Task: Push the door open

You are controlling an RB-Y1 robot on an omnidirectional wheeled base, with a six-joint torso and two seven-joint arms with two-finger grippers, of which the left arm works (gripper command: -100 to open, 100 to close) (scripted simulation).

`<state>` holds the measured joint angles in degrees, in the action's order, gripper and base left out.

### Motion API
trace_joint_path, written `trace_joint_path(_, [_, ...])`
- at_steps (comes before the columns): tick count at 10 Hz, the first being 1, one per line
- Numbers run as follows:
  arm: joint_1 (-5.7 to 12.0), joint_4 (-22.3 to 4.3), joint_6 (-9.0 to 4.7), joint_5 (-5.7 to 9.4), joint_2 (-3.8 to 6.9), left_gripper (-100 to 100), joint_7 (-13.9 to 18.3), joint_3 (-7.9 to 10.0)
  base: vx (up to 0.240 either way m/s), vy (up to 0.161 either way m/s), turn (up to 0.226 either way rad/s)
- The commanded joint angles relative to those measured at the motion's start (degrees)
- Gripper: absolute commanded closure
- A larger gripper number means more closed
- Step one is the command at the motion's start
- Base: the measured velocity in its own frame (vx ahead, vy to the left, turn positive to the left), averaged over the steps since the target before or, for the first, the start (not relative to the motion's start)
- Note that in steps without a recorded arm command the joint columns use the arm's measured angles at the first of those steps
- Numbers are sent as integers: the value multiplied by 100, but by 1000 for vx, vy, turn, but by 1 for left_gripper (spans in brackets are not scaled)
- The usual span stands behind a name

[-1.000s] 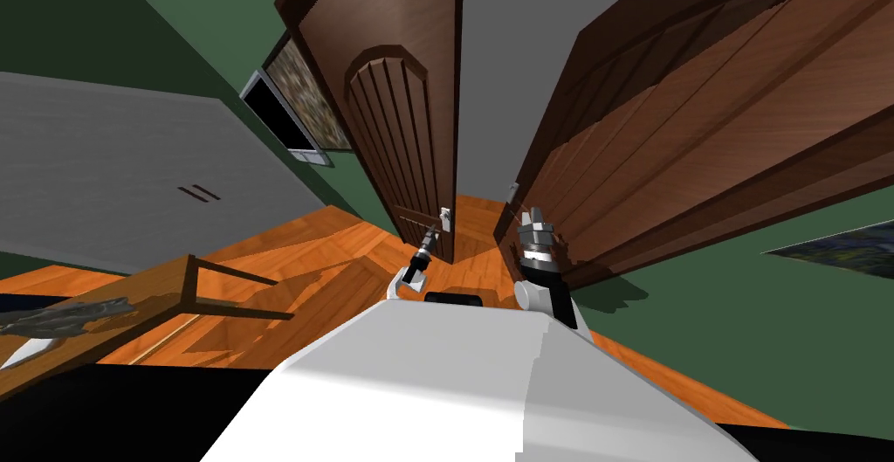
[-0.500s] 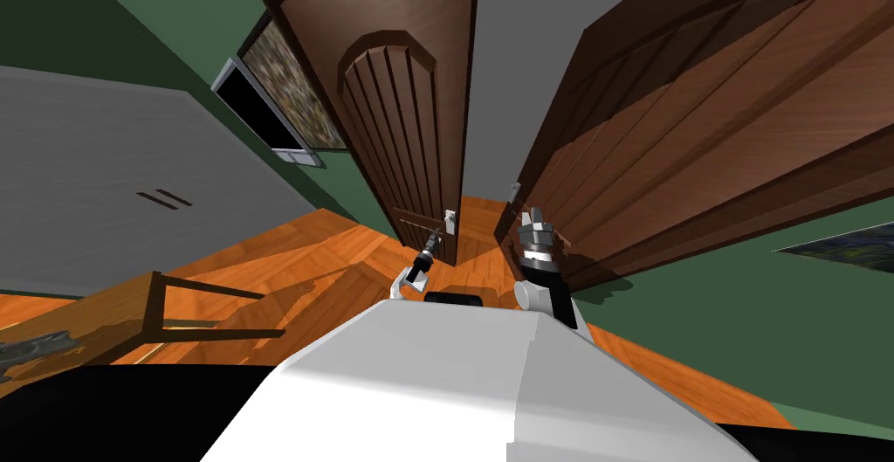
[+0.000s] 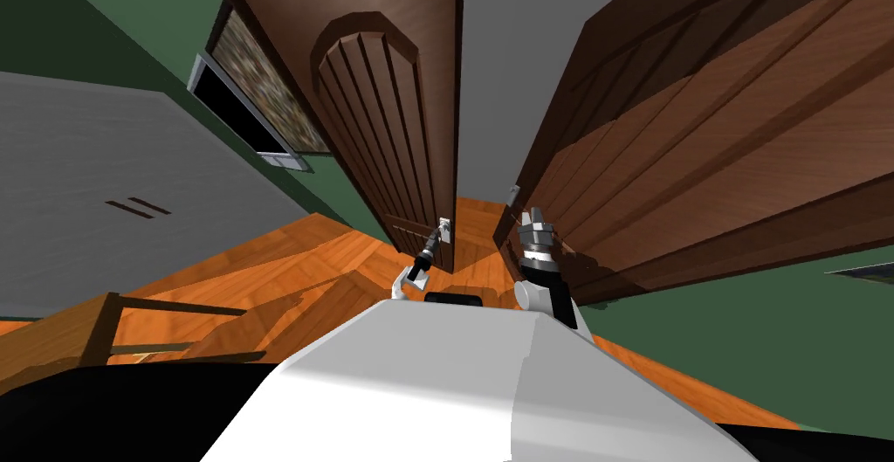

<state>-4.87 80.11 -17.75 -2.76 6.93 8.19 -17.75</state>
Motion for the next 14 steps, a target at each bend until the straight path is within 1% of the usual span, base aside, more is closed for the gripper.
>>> trace_joint_path(1, [51,-94,-30,7,-34,-100,-15,40,204,-61,-32])
trace_joint_path(3, [106,-196,-62,15,-71,-100,-29,80,191,-55,-24])
trace_joint_path(4, [86,-163,-53,11,-63,-100,-26,66,79,-20,1])
trace_joint_path(5, [86,-163,-53,11,-63,100,-26,66,-9,3,4])
trace_joint_path(10, [86,-163,-53,11,-63,100,-26,66,-8,3,-5])
trace_joint_path(11, [137,-191,-39,15,-71,100,-60,155,91,-54,42])
trace_joint_path(14, [175,-235,-28,22,-83,100,-102,264,142,-89,49])
